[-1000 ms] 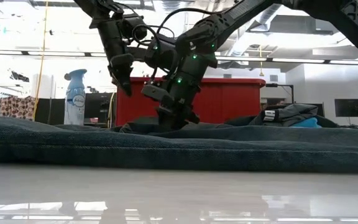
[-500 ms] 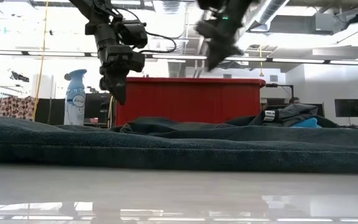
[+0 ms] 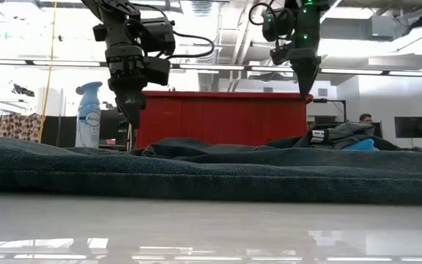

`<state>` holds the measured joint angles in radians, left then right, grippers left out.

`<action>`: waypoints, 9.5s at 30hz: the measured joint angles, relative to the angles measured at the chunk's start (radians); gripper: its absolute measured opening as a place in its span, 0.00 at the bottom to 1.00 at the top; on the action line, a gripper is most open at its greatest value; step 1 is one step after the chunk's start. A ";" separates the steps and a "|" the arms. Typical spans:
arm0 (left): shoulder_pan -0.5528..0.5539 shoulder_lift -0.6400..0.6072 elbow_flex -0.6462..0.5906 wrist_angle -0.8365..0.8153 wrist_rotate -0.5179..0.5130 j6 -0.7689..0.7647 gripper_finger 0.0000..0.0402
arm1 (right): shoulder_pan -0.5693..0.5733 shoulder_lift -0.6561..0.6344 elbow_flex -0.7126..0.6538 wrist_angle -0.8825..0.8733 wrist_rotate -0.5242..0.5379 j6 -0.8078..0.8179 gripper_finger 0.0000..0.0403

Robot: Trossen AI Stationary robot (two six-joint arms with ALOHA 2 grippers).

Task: Fold laundry
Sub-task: Fold the blue pants

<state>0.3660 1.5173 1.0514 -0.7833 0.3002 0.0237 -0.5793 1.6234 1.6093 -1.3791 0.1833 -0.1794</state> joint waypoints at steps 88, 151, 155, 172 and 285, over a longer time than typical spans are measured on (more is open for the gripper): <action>-0.053 0.001 -0.384 0.463 -0.126 -0.096 0.26 | -0.206 -0.409 -0.320 -0.007 0.334 0.034 0.03; -0.053 -0.002 -0.390 0.430 -0.099 -0.084 0.26 | -0.336 -0.008 -0.009 0.046 0.002 -0.407 0.51; -0.053 -0.002 -0.390 0.430 -0.096 -0.088 0.26 | -0.334 0.055 -0.010 0.040 0.068 -0.404 0.51; 0.031 -0.087 -0.282 0.244 -0.284 -0.064 0.26 | -0.300 0.122 -0.010 -0.008 0.148 -0.364 0.06; -0.335 -0.355 0.085 -0.468 -0.961 -0.225 0.03 | 0.739 -0.243 -0.270 -0.193 0.289 1.239 0.05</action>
<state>0.0308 1.1625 1.1362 -1.2510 -0.6609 -0.2008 0.1597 1.3800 1.3390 -1.5725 0.4724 1.0598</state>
